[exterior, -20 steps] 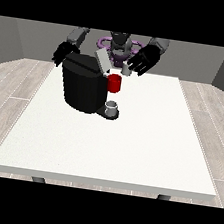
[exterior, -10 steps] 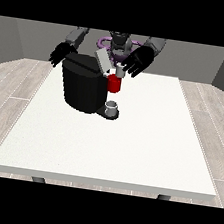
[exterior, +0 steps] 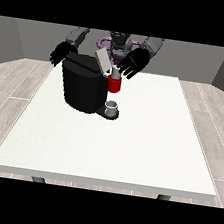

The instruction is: Insert the coffee pod into the coffee machine and close the lid

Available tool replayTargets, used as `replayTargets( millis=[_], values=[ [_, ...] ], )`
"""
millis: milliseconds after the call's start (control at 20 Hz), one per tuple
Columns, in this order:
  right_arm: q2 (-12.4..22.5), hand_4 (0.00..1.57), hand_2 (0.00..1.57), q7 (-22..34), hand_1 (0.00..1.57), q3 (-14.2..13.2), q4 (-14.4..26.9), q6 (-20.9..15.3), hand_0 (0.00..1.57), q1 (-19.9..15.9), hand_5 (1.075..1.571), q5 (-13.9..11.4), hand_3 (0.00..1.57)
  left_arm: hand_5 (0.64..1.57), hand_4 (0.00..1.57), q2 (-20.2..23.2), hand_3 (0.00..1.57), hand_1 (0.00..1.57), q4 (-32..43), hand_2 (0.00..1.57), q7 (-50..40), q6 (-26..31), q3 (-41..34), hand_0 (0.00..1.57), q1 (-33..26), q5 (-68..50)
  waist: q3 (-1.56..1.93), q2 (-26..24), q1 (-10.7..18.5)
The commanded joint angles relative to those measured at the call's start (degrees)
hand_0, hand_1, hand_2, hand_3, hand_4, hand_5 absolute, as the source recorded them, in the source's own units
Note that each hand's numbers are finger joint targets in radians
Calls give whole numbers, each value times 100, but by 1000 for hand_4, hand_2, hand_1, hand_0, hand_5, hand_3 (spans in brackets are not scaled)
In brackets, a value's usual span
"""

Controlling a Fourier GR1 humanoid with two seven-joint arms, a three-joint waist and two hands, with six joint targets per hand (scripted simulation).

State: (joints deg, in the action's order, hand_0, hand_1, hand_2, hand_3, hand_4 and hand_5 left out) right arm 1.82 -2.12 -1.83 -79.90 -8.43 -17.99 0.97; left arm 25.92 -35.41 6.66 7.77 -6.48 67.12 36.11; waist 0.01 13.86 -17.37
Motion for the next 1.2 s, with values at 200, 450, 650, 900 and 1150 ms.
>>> replayTargets(
  millis=[200,450,650,900,1150],
  values=[
    [226,513,0,-154,0,-309,40,146,0,-225,1571,214,0,1571,505,-70,1200,1198,-49,1271,186,-111,36,1198,15,96,1,264,81],
    [318,448,0,-452,0,-485,271,266,0,-28,1571,320,0,1571,492,-5,1182,1164,-14,1239,-113,72,-37,1164,189,72,3,214,88],
    [33,433,0,-283,0,-278,217,-57,0,62,1571,139,0,1571,488,-242,1199,1221,37,1275,-57,104,95,1221,-52,146,1,-21,229],
    [32,437,0,-99,0,-81,-64,51,0,122,1571,135,0,1571,481,-74,1167,1220,208,1266,-36,144,-54,1220,6,112,-1,99,-39],
    [-154,366,0,-382,0,-37,180,-127,0,305,1571,18,0,1571,457,-133,1058,1161,119,1195,-127,269,41,1161,68,187,1,-9,86]
  ],
)
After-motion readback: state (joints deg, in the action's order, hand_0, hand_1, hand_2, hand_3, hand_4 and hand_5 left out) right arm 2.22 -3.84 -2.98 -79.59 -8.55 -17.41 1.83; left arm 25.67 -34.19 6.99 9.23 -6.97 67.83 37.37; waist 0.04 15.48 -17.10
